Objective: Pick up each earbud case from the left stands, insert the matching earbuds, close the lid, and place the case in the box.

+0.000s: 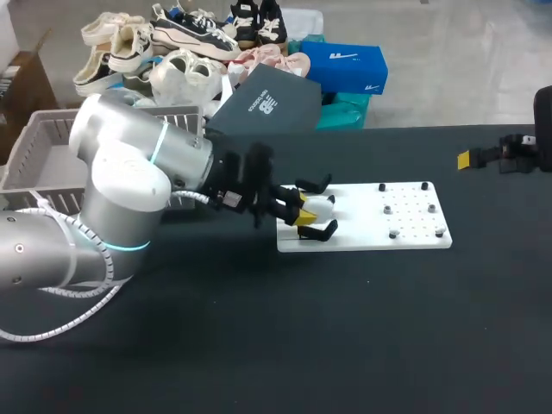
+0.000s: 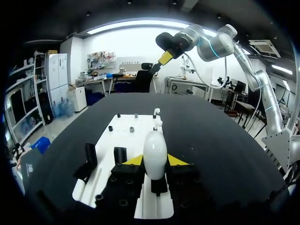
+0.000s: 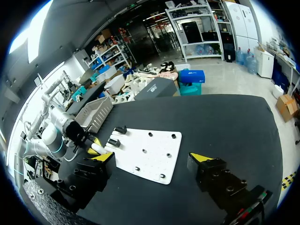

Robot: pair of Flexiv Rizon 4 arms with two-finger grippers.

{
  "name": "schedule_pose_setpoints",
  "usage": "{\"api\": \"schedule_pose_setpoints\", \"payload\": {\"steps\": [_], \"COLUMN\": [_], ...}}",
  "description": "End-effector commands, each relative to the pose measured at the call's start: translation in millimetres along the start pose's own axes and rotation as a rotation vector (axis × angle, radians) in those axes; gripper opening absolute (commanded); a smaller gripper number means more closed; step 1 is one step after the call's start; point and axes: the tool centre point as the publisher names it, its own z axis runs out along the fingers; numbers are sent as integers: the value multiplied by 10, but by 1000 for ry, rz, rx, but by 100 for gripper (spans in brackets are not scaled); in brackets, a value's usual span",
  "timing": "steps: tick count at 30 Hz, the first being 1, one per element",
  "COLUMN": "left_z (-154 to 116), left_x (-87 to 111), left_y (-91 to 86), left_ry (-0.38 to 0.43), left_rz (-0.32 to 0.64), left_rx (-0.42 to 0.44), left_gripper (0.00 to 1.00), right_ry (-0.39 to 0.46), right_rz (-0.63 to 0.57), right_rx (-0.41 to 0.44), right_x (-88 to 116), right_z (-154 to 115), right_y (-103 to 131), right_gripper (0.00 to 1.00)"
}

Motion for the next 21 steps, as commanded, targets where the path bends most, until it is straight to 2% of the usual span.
{"api": "schedule_pose_setpoints", "payload": {"steps": [1, 10, 21], "left_z": [-139, -260, -228], "left_x": [-92, -484, -771], "left_y": [-117, -337, -575], "left_ry": [-23, -108, -182], "left_rz": [1, -18, -30], "left_rx": [-11, -25, -10], "left_gripper": [0, 0, 0], "right_ry": [2, 2, 2], "right_rz": [-1, -1, -1], "right_rx": [-6, -6, -6], "right_x": [-3, -3, -3], "right_z": [-1, -1, -1], "right_y": [-16, -16, -16], "right_gripper": [100, 100, 100]}}
